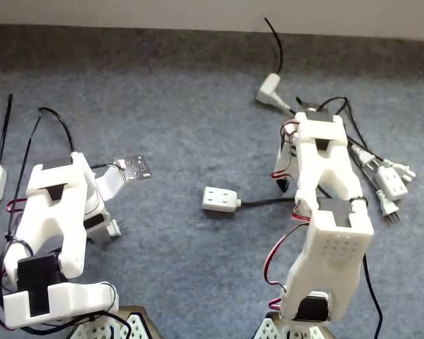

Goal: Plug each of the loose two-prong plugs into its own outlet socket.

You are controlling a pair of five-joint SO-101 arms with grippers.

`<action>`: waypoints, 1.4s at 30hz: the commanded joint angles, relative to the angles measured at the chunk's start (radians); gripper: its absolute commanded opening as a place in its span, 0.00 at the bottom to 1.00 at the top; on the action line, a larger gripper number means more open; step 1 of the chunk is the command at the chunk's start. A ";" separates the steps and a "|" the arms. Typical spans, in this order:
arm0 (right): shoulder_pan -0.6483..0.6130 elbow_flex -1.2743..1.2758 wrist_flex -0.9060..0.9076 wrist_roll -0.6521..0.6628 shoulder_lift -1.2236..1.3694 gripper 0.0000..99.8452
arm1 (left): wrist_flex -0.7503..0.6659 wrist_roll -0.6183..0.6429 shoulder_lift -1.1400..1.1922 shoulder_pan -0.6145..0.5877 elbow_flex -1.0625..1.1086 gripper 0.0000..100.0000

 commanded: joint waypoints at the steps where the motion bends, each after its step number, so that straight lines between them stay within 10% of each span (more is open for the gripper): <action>1: -0.012 -0.001 -0.044 -0.005 0.010 0.12 | -0.097 0.068 -0.013 0.018 -0.031 0.20; 42: -0.012 0.001 -0.051 -0.011 0.010 0.12 | -0.236 0.100 -0.016 -0.182 -0.312 0.20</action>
